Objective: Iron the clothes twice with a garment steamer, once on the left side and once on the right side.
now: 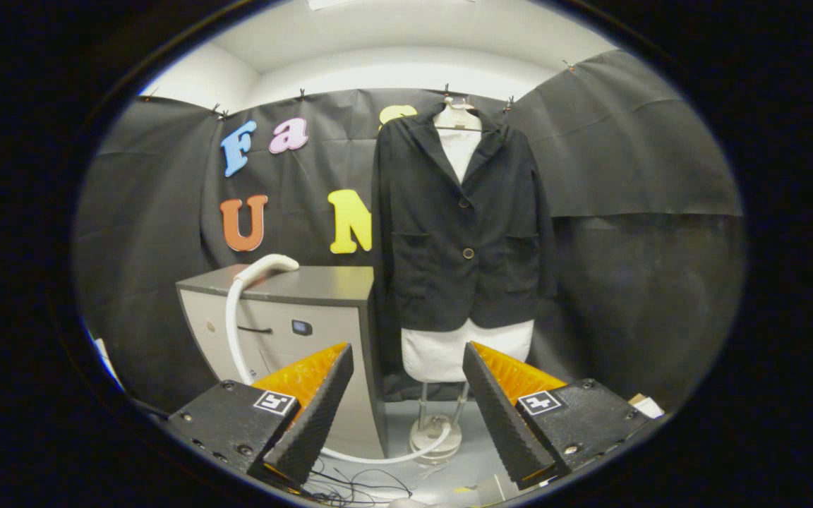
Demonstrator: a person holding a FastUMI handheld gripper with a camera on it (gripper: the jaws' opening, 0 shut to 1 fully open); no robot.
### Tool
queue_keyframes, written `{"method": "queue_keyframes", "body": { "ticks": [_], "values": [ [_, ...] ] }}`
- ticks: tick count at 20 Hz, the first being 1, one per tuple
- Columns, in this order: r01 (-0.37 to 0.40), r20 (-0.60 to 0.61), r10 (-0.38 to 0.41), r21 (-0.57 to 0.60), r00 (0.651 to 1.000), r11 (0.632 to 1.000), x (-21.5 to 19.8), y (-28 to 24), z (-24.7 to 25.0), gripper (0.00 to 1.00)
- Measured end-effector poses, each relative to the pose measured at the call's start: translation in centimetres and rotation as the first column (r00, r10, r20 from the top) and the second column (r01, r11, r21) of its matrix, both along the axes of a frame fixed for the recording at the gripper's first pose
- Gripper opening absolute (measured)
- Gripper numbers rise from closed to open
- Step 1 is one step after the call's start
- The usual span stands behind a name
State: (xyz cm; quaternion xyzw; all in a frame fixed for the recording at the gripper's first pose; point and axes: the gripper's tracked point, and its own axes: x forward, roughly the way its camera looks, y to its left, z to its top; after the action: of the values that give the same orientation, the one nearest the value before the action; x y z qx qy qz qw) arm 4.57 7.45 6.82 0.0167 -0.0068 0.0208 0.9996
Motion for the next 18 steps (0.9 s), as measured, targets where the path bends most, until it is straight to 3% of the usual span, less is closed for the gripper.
{"method": "queue_keyframes", "body": {
  "ticks": [7, 11, 18],
  "values": [
    [-0.146, -0.047, 0.146, 0.012, 0.988, 0.989, 8.3, 9.7, 5.7, 1.0],
    [-0.227, -0.086, 0.222, -0.05, 0.971, 0.973, 14.2, 16.9, 8.1, 0.99],
    [-0.379, -0.239, 0.355, -0.06, 0.904, 0.923, 22.1, 29.3, 7.0, 0.98]
  ]
}}
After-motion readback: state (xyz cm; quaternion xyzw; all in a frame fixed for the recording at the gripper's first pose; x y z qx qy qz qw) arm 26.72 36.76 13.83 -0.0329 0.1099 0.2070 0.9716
